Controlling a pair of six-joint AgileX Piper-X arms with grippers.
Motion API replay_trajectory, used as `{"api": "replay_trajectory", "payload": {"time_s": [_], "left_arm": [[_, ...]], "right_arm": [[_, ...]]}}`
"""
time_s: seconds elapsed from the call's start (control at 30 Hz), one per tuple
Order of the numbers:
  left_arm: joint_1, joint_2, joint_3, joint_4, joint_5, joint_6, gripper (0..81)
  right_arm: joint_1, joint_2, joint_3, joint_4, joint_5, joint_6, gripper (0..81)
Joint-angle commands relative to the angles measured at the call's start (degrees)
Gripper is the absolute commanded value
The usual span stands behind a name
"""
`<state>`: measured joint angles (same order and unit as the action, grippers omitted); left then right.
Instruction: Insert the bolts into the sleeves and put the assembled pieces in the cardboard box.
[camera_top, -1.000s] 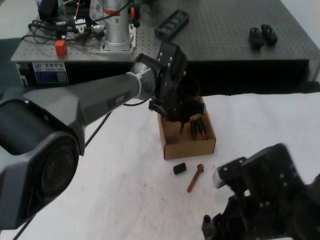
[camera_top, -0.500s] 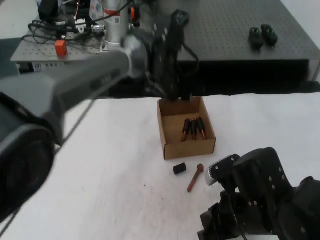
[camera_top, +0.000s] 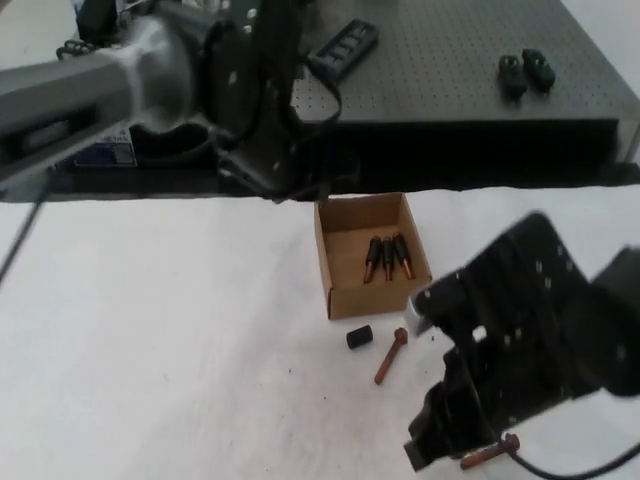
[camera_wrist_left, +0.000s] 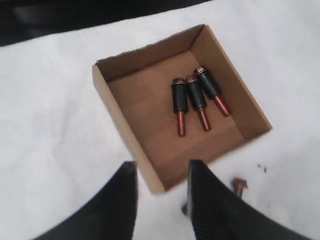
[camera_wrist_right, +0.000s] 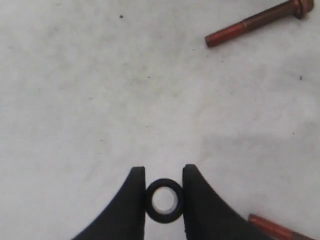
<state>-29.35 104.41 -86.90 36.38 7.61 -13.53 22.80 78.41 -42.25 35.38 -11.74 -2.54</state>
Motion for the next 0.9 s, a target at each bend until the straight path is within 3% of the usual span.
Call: {"api": "replay_trajectory", "payload": {"time_s": [0.0,0.13,0.3,0.4,0.67,0.8,0.87], "left_arm": [[0.0,-11.4,11.1,-4.0,-1.0,0.7,24.9],[0.0,-19.4,18.2,-3.8,-1.0,0.3,24.9],[0.0,-28.2,26.0,-4.0,-2.7,0.3,24.9],[0.0,-32.1,29.1,-3.8,-2.7,0.3,24.9],[0.0,-36.2,32.4,-2.4,-2.7,0.3,24.9],[0.0,-36.2,32.4,-1.3,-2.7,0.7,24.9],[0.0,-36.2,32.4,-0.5,-2.7,0.7,24.9]], "right_arm": [[0.0,-0.2,-2.5,2.6,-4.0,2.1,3.6],[1.4,3.7,-5.5,1.7,-7.7,10.5,3.6],[3.3,11.3,-5.7,-8.1,-18.9,22.2,3.6],[4.4,14.6,-5.7,-11.8,-18.9,26.0,3.6],[4.7,15.5,-5.7,-9.6,-14.3,26.0,0.4],[4.7,15.5,-5.7,-8.9,-12.3,25.9,13.9],[4.6,15.5,-5.7,-6.0,-9.0,24.2,14.6]]}}
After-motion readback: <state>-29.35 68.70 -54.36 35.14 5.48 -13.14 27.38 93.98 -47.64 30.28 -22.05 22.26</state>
